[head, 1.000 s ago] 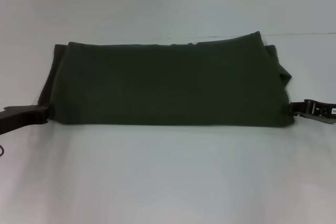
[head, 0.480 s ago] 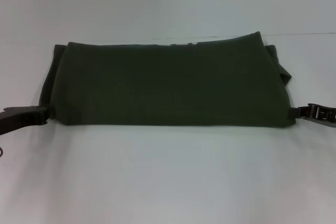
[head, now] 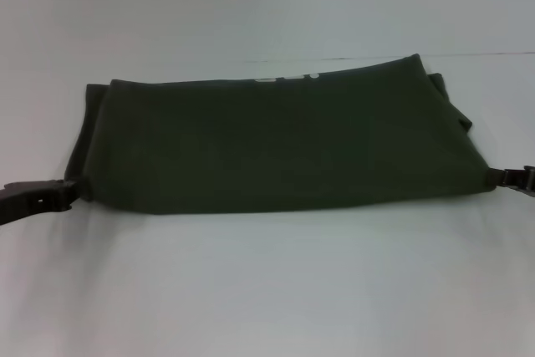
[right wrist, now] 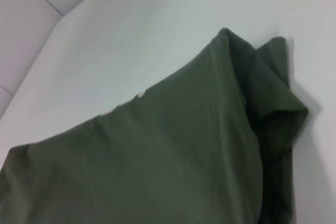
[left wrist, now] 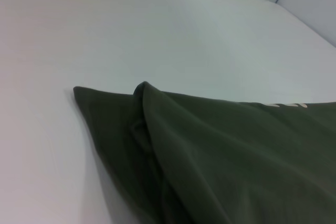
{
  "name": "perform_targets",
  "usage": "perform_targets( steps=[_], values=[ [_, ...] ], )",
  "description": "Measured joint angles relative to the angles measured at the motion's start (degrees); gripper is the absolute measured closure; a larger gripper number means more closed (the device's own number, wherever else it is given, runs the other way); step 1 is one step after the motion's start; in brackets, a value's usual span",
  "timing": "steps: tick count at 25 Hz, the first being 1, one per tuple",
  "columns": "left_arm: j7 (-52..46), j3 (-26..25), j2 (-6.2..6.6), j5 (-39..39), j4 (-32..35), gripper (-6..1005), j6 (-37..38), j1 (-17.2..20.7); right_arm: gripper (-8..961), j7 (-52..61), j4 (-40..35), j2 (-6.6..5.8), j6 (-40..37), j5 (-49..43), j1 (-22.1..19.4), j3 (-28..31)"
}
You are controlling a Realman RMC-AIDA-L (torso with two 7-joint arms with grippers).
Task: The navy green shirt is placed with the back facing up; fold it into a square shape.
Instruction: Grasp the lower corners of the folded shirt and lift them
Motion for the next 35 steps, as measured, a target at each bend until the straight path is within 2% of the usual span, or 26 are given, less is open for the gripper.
perform_targets(
  steps=[10,35],
  values=[
    [0.3,0.0,-0.18,0.0,-0.3,998,1.1,1.0,927,-1.2,-1.0,0.11,-2.1,0.0,-1.8,1.6],
    [0.5,-0.6,0.23,0.0,0.8,988,1.8,1.7,893,-2.0,-1.0,0.17,-4.0,0.0,-1.6,2.4]
  ],
)
